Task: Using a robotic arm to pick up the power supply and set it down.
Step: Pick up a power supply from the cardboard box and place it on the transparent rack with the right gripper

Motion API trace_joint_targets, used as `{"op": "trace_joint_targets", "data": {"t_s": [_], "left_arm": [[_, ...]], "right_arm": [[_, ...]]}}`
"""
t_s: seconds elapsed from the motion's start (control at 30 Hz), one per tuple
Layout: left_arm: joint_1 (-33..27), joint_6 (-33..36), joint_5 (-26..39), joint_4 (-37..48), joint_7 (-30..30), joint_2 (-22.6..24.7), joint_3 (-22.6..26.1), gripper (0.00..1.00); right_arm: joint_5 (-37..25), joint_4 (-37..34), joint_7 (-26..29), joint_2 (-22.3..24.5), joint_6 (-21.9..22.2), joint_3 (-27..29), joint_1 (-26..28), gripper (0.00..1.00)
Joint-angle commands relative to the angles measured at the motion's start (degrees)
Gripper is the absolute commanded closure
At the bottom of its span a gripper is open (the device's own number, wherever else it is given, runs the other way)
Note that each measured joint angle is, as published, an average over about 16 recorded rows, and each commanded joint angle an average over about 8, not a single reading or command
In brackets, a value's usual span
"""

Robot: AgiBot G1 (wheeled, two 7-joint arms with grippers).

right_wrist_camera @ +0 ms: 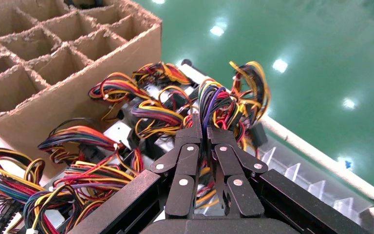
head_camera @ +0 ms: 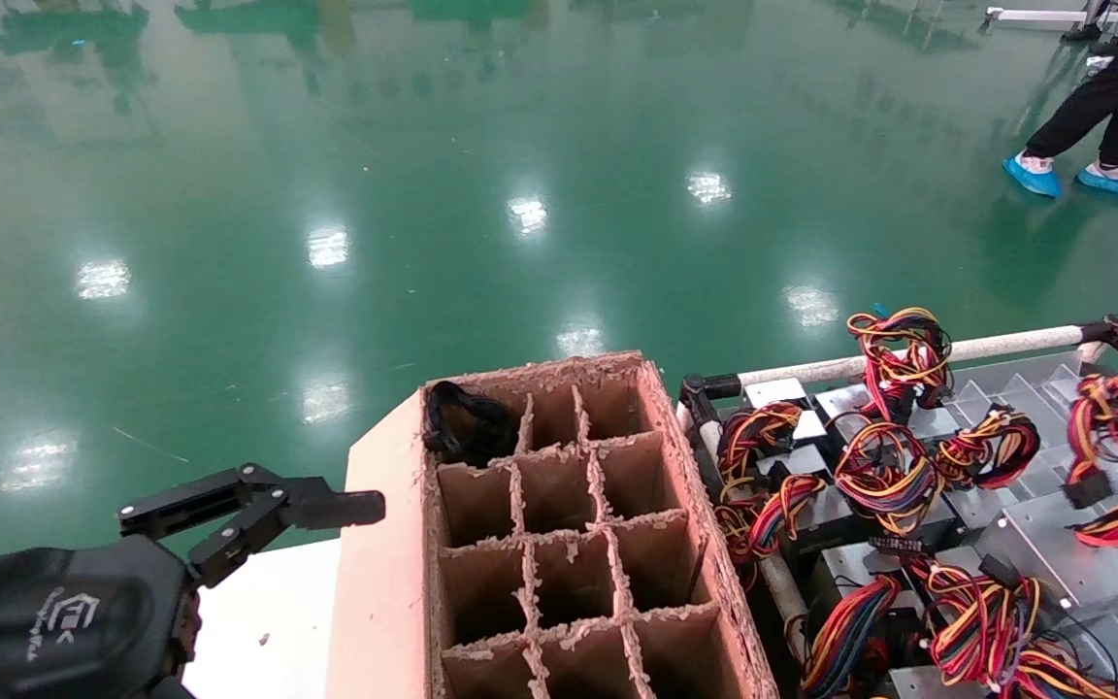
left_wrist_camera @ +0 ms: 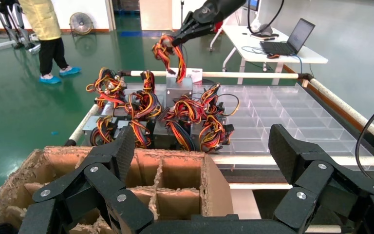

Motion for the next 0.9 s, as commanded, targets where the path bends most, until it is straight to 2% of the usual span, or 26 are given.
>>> {"op": "trace_joint_targets", "data": {"t_s": [0.03, 0.43, 0.9], "left_arm": [[0.0, 0.0, 0.0, 0.0, 0.0, 0.0, 0.0, 0.0], [0.0, -0.01, -0.01, 0.0, 0.01, -0.01, 0.02, 0.0], [-0.01, -0.02, -0.03, 0.0, 0.02, -0.02, 0.04, 0.0]], "right_arm": [[-0.44, -0.56, -0.26, -0.85, 0.0, -0.53, 0.14, 1.0], [1.42, -5.56, -2.23, -2.93, -0.26, -1.99, -1.59, 1.0], [5.94, -11.96, -6.16, -2.21, -0.54, -2.73, -6.25, 1.0]]}}
